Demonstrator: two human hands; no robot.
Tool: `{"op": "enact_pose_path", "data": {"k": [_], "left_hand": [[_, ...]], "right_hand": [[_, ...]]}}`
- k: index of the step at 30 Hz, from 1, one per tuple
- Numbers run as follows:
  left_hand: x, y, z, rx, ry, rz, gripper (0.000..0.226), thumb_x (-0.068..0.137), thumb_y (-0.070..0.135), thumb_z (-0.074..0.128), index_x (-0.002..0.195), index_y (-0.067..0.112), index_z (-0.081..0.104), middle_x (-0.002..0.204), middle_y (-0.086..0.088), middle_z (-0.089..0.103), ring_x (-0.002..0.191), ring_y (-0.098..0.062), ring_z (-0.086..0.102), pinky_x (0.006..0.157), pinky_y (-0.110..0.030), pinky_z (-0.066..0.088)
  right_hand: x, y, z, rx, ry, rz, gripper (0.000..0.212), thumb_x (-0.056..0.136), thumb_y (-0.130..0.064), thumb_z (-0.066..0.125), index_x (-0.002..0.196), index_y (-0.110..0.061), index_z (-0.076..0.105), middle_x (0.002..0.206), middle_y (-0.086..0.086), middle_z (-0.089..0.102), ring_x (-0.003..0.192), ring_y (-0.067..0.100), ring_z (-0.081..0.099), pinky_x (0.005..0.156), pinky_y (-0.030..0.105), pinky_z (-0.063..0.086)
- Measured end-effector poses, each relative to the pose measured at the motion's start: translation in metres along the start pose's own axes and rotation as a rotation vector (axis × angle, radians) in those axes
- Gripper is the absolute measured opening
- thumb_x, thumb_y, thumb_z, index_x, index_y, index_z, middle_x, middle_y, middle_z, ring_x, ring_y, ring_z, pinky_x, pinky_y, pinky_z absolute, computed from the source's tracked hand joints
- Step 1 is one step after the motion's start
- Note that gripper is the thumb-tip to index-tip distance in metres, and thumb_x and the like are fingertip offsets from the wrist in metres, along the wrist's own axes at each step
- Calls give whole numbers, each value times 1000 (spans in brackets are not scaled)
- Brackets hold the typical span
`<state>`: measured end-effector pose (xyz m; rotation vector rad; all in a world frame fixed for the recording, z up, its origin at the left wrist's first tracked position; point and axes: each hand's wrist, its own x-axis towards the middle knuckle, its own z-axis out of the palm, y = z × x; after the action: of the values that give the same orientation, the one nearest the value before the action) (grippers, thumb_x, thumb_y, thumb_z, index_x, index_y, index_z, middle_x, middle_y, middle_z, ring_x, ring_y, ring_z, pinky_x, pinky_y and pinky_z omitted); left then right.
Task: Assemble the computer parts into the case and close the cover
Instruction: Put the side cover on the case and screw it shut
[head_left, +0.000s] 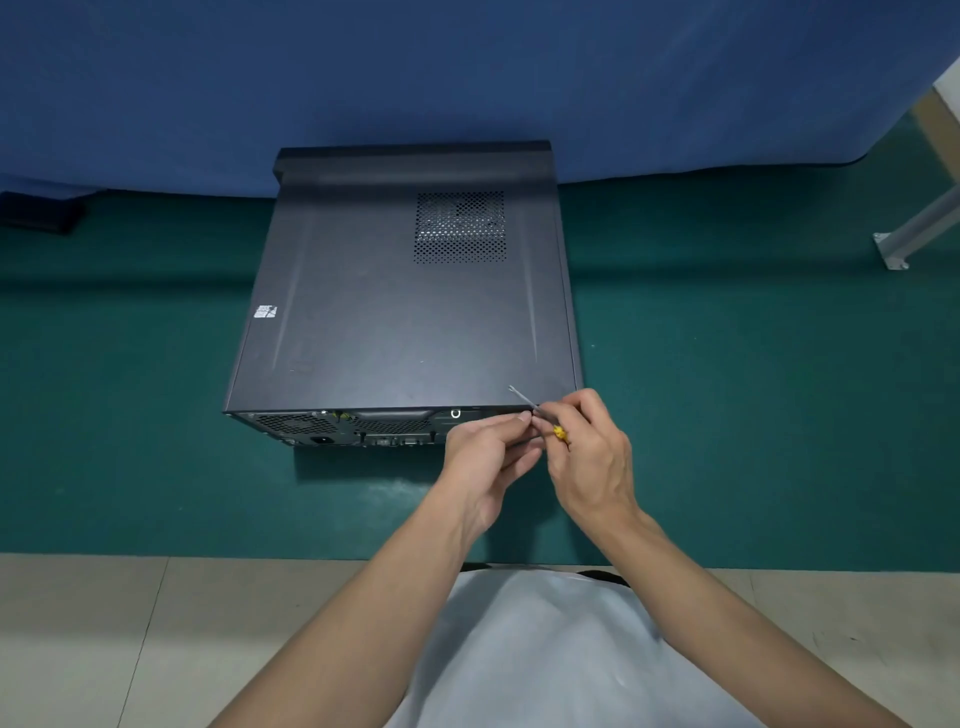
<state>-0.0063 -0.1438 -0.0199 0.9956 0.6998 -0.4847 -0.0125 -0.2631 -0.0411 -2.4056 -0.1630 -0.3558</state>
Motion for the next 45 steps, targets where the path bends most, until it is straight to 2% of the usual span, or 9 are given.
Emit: {"op": "enact_pose_path", "data": {"k": [4,9,15,24,28,31,37,42,45], "left_hand": [[-1,-2,2,-31,20,-5,13,92,5,60,90,4,72,81,-10,73,66,-14,68,61,-20,54],[-1,-2,4,-57,53,-10,15,93,2,58,86,3,71,77,-11,73,65,-15,68,58,-20,54],[-2,-6,6,-104,102,4,14,92,-2,57,86,2,69,73,-11,73,64,-15,69,58,-20,55],[0,-4,5,-132,72,-20,15,91,-6,57,85,0,69,77,-15,73,68,-19,71,63,-23,57],[0,-3,4,-135,58,-30,14,91,-4,58,86,0,71,80,-15,73,70,-19,70,61,-20,56],[0,-5,2,-125,34,-24,15,91,-3,60,83,3,72,79,-12,73,67,-16,69,60,-19,55],[4,-9,-4,-105,-16,23,12,90,-1,61,88,2,73,82,-12,73,69,-15,68,61,-17,53],[6,-15,-6,-109,-44,83,13,90,-5,59,95,-3,70,89,-16,71,79,-20,67,70,-21,56],[6,-17,-6,-82,-68,95,13,90,-5,58,95,-2,70,89,-15,71,81,-20,67,68,-20,55]], "right_hand": [[1,-4,0,-74,48,3,7,76,-11,66,81,-11,71,80,6,58,53,29,56,42,31,45],[1,-8,0,-139,52,13,11,73,-11,65,80,-12,73,79,7,59,49,30,54,39,33,44],[3,-10,-2,-152,81,-44,26,80,-22,50,78,-13,74,76,4,62,46,28,53,38,29,42],[0,-5,0,-205,139,-109,28,86,-23,49,76,-10,72,73,6,61,44,28,51,35,28,40],[-2,-4,4,-171,143,-37,23,78,-18,51,79,-11,73,77,7,60,50,29,55,38,31,43],[-5,-1,9,-141,153,16,12,75,-9,64,82,-12,73,78,7,59,54,29,57,42,35,46],[-7,1,19,-76,194,58,14,73,-4,74,85,-12,73,81,5,58,61,26,57,47,35,47],[-6,0,19,-113,243,-47,18,76,-11,55,80,-11,73,77,7,60,55,29,56,42,32,44],[-8,4,17,-138,252,-115,25,72,-11,49,80,-10,73,76,8,60,54,29,56,41,31,43]]}}
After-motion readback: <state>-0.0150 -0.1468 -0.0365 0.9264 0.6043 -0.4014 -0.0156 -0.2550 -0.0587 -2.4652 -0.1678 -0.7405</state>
